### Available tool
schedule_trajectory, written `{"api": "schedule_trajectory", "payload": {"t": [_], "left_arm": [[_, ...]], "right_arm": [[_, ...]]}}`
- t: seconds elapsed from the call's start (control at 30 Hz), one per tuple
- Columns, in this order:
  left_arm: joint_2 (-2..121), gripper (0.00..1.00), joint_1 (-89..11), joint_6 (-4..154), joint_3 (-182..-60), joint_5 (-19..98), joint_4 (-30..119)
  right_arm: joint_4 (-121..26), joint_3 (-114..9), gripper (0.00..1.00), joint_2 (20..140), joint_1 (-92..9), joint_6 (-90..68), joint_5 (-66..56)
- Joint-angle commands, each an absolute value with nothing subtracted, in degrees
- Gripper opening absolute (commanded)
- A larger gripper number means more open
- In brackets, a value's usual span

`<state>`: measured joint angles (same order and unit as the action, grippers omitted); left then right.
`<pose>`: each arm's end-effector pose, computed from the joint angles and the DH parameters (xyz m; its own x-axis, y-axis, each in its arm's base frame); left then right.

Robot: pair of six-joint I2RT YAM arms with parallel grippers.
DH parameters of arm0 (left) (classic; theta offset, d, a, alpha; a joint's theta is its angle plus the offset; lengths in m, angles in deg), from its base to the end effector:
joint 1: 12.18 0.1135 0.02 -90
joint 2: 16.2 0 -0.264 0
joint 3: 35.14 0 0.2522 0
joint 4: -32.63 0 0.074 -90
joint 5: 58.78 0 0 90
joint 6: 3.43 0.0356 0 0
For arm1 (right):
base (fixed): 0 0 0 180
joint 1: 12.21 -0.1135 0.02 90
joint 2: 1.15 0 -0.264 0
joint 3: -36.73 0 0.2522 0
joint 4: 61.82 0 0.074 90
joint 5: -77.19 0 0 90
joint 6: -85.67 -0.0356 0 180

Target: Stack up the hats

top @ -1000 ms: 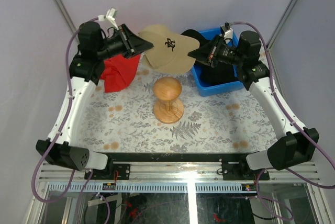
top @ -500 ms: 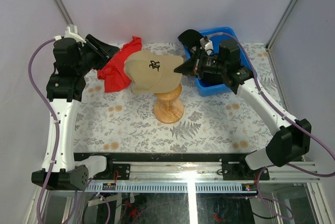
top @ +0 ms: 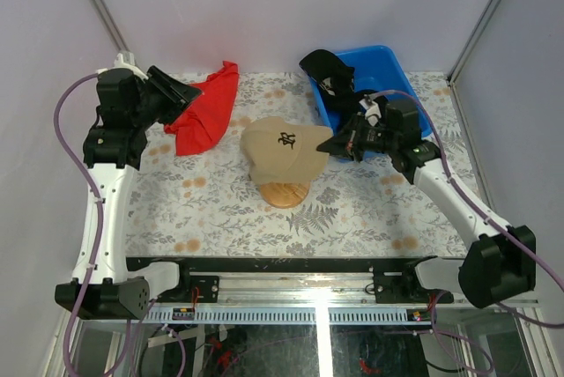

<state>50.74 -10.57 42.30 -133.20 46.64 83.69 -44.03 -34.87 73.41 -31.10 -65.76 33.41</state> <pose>0.2345 -0.0029 0.4498 -0.3996 -0.6844 -0.6098 -0.0784 0.6883 -0.7211 0.2697 0.1194 0.3200 -0.9181 0.3281 -0.2226 -0.1182 0.3093 0.9436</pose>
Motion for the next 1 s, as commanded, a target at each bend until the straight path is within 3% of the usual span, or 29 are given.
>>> {"api": "schedule_trajectory", "payload": {"t": [0.0,0.3,0.6,0.7,0.83,0.97], "left_arm": [[50.3,0.45,-10.2,41.6,-131.1,48.1,81.5],[51.2,0.45,-10.2,40.8,-130.5,49.8,80.1],[51.2,0.45,-10.2,40.7,-129.8,50.3,79.9],[51.3,0.45,-10.2,40.6,-129.4,50.7,79.8],[51.6,0.45,-10.2,40.8,-129.0,51.7,79.6],[52.0,0.45,-10.2,40.9,-128.3,52.5,79.6]], "right_arm": [[-44.2,-31.2,0.00,68.1,-26.7,-63.4,37.3],[-45.0,-23.2,0.00,66.8,-25.9,-61.0,36.7],[-43.0,-17.7,0.12,67.0,-25.5,-56.3,33.6],[-41.8,-16.9,0.25,67.5,-24.8,-54.4,33.0],[-41.8,-16.6,0.31,68.0,-24.4,-53.6,32.7],[-41.6,-17.9,0.54,68.6,-24.3,-53.5,32.7]]}}
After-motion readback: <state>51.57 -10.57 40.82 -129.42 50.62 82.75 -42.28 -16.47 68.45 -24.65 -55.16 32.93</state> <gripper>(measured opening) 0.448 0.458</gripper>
